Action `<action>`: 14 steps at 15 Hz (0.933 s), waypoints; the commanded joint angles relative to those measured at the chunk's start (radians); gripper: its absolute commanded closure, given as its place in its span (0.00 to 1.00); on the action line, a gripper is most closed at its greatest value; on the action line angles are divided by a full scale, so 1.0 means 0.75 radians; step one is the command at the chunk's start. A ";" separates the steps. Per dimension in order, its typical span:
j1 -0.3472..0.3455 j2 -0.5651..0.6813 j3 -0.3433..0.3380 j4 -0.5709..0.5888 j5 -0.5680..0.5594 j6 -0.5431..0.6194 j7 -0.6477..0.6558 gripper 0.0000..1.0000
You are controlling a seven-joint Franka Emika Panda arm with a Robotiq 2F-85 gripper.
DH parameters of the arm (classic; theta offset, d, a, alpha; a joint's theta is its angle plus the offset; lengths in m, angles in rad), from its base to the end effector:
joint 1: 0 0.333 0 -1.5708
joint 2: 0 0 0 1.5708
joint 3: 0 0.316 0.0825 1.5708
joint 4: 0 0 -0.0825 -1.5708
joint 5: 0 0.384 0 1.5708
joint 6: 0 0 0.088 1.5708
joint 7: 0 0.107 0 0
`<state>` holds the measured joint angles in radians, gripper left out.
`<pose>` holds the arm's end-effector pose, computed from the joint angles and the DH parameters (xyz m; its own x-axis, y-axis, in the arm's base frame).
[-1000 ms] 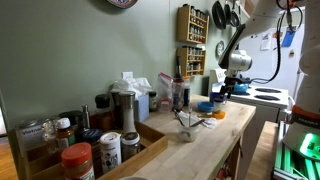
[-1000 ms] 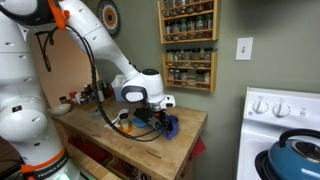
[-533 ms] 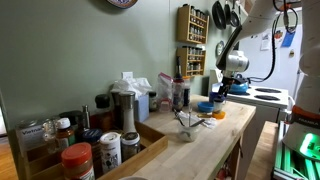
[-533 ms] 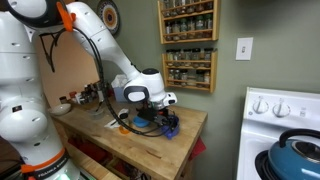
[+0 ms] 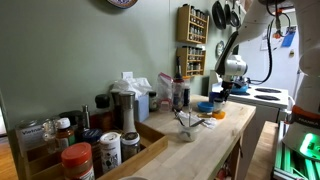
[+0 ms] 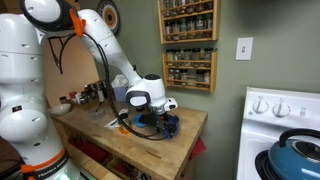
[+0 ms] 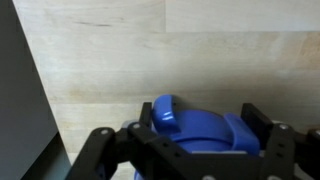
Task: Pick up the blue mugs together and put them in the wooden tray
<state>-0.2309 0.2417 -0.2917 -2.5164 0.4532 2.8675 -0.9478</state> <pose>0.3937 -0.2610 0.2026 0.9886 0.0105 0.1502 0.0064 -0.9996 0.0282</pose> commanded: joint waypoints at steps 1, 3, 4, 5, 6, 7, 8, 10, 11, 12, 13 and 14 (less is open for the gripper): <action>-0.004 0.011 0.000 0.012 -0.013 0.035 -0.032 0.44; 0.008 -0.009 -0.008 0.005 -0.034 0.042 -0.034 0.58; 0.015 -0.013 -0.014 0.001 -0.048 0.042 -0.033 0.66; 0.022 -0.018 -0.021 -0.003 -0.067 0.040 -0.025 0.73; 0.032 -0.019 -0.032 -0.006 -0.095 0.039 -0.011 0.80; 0.040 -0.024 -0.041 -0.012 -0.121 0.038 -0.004 0.88; 0.046 -0.027 -0.049 -0.016 -0.145 0.038 0.003 0.95; 0.049 -0.044 -0.055 -0.022 -0.171 0.027 0.004 0.95; 0.050 -0.061 -0.058 -0.029 -0.181 0.015 0.006 0.95; 0.045 -0.091 -0.053 -0.037 -0.175 -0.021 -0.001 0.95; 0.044 -0.151 -0.052 -0.062 -0.179 -0.057 -0.012 0.95; 0.044 -0.202 -0.055 -0.081 -0.192 -0.091 -0.022 0.95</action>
<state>-0.2084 0.2139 -0.3149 -2.5172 0.3426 2.8714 -0.9619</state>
